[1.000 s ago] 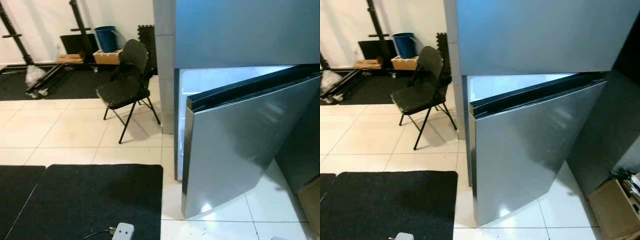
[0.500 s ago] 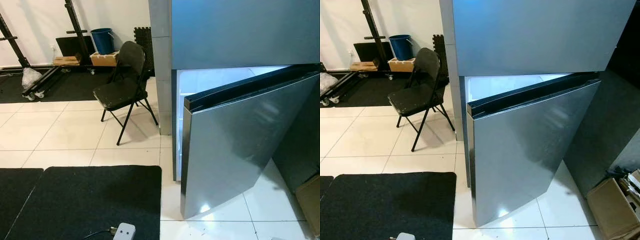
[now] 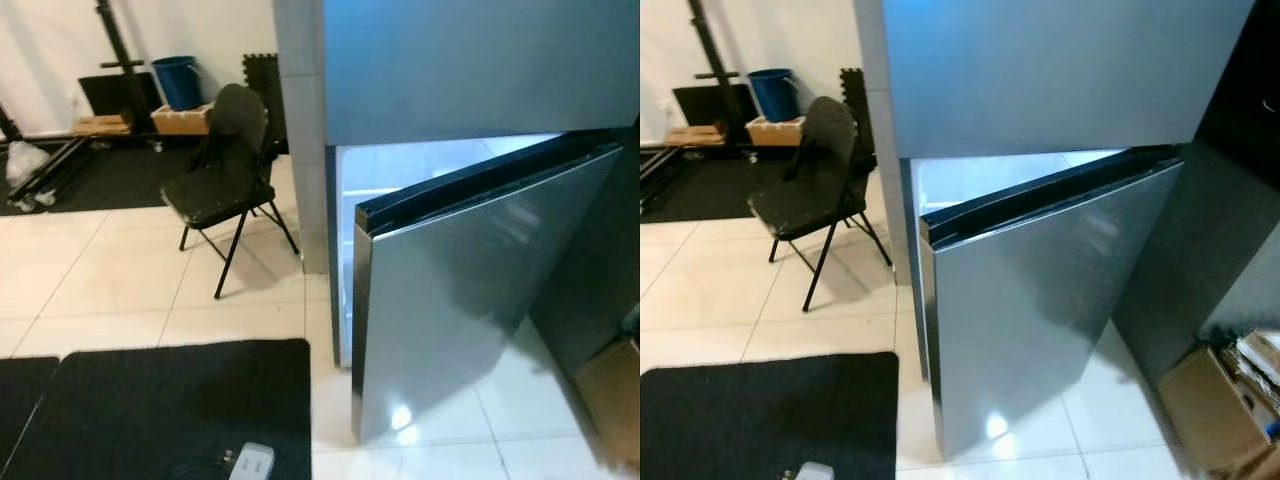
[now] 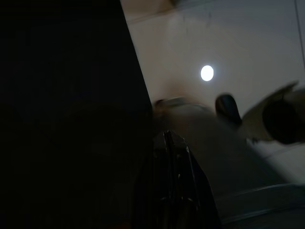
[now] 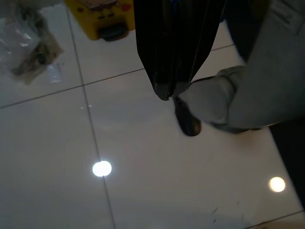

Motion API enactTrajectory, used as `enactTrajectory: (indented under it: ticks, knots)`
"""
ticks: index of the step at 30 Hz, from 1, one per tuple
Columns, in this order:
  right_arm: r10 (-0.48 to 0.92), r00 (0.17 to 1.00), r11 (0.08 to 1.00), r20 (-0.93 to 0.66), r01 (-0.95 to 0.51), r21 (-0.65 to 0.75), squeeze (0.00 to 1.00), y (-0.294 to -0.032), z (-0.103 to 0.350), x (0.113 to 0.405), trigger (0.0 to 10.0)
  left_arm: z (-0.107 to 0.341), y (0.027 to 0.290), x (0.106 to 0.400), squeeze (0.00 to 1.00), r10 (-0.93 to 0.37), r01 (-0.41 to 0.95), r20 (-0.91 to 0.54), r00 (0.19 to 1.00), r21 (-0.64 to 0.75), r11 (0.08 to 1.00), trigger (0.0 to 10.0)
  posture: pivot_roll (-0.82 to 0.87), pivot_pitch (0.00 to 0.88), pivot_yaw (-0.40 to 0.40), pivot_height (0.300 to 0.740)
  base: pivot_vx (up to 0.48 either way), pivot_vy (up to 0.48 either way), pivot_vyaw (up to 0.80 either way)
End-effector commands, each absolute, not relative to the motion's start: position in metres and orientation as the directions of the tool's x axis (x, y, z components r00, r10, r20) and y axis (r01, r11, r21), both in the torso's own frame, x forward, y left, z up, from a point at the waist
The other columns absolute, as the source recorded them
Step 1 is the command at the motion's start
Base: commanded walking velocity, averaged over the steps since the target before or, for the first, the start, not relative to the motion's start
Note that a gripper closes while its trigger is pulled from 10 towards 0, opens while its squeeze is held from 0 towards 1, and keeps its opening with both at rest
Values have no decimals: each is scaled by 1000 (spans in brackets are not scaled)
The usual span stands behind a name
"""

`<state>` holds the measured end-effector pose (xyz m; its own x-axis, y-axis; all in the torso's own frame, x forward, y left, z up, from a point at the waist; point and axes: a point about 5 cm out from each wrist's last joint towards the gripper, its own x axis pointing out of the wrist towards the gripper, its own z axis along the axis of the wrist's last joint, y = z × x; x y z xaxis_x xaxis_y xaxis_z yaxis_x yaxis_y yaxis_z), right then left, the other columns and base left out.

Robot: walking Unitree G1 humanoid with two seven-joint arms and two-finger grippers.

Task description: Restocking fridge

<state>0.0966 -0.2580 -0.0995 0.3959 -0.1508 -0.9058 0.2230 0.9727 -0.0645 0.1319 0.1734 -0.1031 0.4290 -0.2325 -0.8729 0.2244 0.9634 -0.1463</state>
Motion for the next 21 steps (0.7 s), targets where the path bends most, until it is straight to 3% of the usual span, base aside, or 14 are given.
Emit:
enactTrajectory:
  ticks: [1, 11, 21]
  knots:
    - [-134, 425, 975, -895, 217, -43, 0, -251, -99, 106, 10000, -105, 176, 127, 0, -224, 224, -882, 416, -139, 965, 10000, -20, 0, 4, 740, 405, 0, 0]
    - [-127, 431, 976, -893, 215, -35, 0, -248, -99, 107, 10000, -104, 177, 128, 0, -221, 229, -881, 419, -133, 964, 10000, -20, 0, 8, 740, 398, 0, 0]
    - [-124, 429, 976, -895, 214, -33, 0, -248, -100, 106, 10000, -103, 177, 131, 0, -231, 232, -875, 425, -141, 962, 10000, -21, 0, 8, 740, 0, 0, 0]
